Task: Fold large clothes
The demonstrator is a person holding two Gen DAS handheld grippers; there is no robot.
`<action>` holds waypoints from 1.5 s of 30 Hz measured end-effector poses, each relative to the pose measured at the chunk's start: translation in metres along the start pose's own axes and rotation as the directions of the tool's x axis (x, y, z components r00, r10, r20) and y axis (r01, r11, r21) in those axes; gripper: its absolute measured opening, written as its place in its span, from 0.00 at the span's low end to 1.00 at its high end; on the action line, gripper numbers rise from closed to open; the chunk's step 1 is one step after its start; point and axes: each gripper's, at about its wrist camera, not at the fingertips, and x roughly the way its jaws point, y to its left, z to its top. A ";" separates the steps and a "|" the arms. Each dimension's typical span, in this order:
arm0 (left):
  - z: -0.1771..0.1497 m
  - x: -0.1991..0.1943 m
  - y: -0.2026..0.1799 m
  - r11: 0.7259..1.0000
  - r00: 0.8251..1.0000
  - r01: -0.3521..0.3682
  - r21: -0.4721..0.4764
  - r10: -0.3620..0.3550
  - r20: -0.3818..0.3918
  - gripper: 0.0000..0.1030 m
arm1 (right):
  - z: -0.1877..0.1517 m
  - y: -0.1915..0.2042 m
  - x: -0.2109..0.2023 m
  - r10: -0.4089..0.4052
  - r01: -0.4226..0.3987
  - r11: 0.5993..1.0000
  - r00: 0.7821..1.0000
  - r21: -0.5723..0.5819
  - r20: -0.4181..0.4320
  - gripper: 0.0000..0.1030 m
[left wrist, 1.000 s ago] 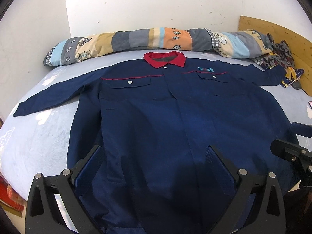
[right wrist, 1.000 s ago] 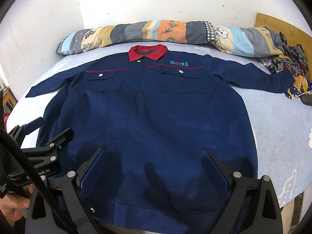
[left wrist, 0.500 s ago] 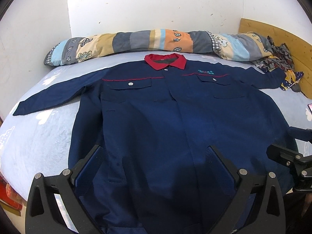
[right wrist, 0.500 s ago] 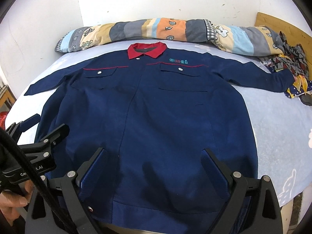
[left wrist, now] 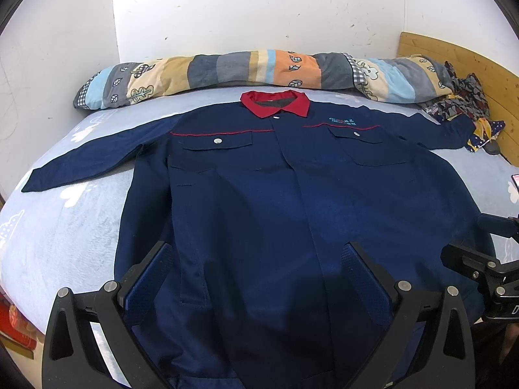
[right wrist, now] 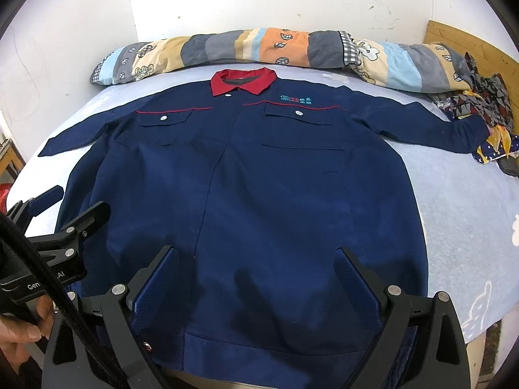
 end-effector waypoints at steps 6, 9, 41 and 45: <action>0.000 -0.001 0.001 1.000 1.000 0.002 0.001 -0.002 -0.001 1.00 | 0.001 0.000 0.000 -0.004 0.004 1.000 1.000 0.000 0.001 0.96; 0.001 -0.001 0.001 1.000 1.000 -0.001 0.001 0.001 0.003 1.00 | 0.002 0.000 0.001 -0.003 0.003 1.000 1.000 -0.002 0.000 0.96; 0.015 -0.007 -0.001 0.998 1.000 0.027 -0.054 -0.027 0.006 1.00 | 0.002 -0.027 0.005 0.023 -0.020 0.995 0.999 0.098 -0.031 0.96; 0.046 -0.010 -0.007 0.995 0.998 0.059 -0.077 -0.057 0.033 1.00 | 0.012 -0.048 0.000 0.046 -0.042 0.987 0.999 0.157 -0.024 0.96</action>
